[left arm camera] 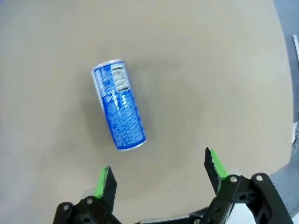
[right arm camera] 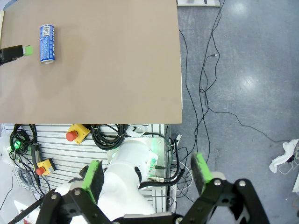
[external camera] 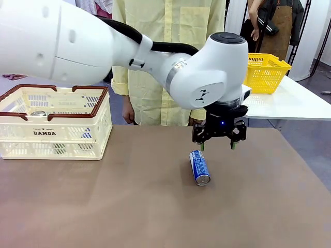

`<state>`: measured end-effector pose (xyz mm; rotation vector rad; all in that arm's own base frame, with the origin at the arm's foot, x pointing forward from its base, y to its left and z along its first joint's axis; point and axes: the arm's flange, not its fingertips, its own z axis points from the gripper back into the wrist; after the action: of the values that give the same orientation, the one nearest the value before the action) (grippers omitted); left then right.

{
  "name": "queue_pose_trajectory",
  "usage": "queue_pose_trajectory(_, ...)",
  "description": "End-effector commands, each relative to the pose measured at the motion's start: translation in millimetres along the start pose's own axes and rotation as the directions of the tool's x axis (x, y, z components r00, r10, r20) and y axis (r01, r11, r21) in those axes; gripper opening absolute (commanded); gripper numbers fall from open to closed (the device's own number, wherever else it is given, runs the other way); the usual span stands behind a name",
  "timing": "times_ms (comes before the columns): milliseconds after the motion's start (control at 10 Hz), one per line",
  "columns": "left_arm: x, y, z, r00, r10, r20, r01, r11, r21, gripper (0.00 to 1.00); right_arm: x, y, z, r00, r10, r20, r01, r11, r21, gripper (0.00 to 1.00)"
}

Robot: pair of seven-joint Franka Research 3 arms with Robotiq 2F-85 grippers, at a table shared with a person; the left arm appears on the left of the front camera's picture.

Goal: Place the drinks into the Shopping basket.
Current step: Pick up one drink and place it into the Shopping basket.

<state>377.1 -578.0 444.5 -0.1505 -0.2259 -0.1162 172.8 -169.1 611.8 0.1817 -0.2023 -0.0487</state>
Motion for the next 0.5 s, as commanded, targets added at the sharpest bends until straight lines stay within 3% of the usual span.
queue_pose_trajectory(0, 9, -6, -7, 1.0, -0.008, -0.024, 0.008, 1.0, -0.01, 1.0, 1, 2, 0, 1.0, 0.003, 0.003, -0.003, 1.0, -0.003, 1.0)
queue_pose_trajectory(400, 15, 3, -21, 0.998, 0.038, -0.042, -0.037, 0.998, 0.042, 1.0, 1, 2, 0, 1.0, 0.003, 0.003, -0.003, 1.0, -0.003, 1.0)
